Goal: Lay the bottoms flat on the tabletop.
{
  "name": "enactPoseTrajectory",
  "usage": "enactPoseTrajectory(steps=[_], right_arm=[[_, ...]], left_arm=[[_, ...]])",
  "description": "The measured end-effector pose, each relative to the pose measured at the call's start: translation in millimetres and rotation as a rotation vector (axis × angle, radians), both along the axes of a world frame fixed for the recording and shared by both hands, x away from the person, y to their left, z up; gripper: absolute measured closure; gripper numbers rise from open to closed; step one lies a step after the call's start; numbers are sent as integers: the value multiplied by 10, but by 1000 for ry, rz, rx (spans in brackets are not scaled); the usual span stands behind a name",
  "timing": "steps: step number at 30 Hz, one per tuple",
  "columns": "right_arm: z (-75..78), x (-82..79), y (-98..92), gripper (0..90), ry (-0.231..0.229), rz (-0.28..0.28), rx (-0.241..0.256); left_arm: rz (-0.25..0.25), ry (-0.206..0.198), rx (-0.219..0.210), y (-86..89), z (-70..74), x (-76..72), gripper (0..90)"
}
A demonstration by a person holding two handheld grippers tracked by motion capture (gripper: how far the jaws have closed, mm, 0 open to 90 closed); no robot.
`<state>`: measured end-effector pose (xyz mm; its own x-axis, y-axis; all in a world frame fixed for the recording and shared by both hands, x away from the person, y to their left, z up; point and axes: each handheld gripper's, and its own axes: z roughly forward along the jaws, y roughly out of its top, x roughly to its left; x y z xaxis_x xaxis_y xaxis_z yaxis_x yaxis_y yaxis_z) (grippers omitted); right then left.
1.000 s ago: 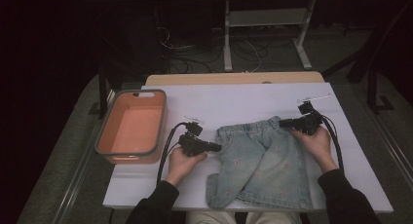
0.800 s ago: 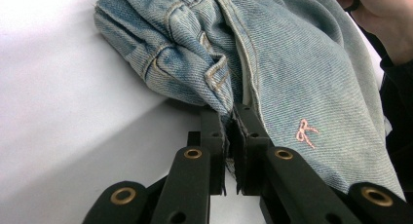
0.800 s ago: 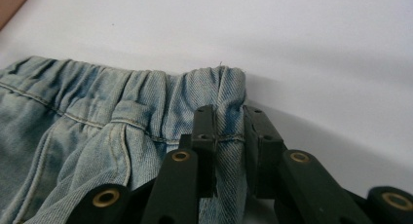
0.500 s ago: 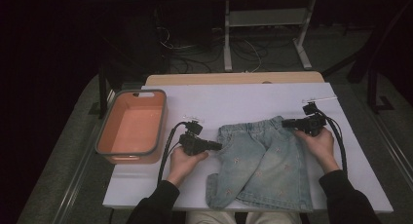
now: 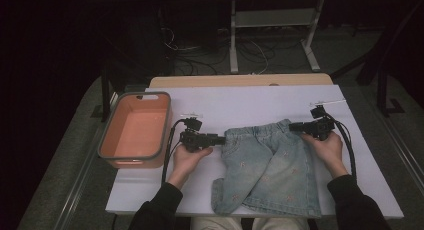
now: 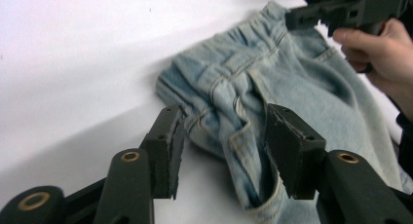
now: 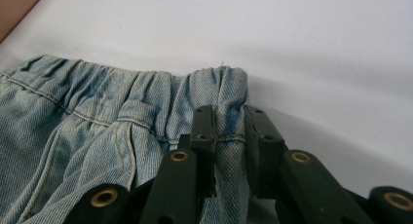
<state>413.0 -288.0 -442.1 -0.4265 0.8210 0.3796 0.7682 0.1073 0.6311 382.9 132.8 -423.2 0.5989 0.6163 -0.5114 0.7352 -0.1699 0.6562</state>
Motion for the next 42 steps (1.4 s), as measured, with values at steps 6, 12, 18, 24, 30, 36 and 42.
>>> enactPoseTrajectory(steps=[6,12,18,24,30,36,42], right_arm=[[-7,0,-2,752,-1,-1,3],[-4,-5,4,752,-1,-3,-2],[-5,-19,11,752,-9,-5,-7],[1,-27,23,752,-12,-7,-17],[12,-38,22,751,-18,-4,-21],[16,-39,18,751,-20,0,-18],[15,-40,13,750,-19,0,-15]], left_arm=[[18,-23,-5,-28,36,80,420],[77,-48,-8,-58,95,207,366],[141,-22,30,-104,-13,330,338],[148,-10,54,-150,-97,323,372],[150,1,90,-212,-165,289,402],[168,24,113,-208,-205,287,448],[160,54,112,-218,-235,276,468]])
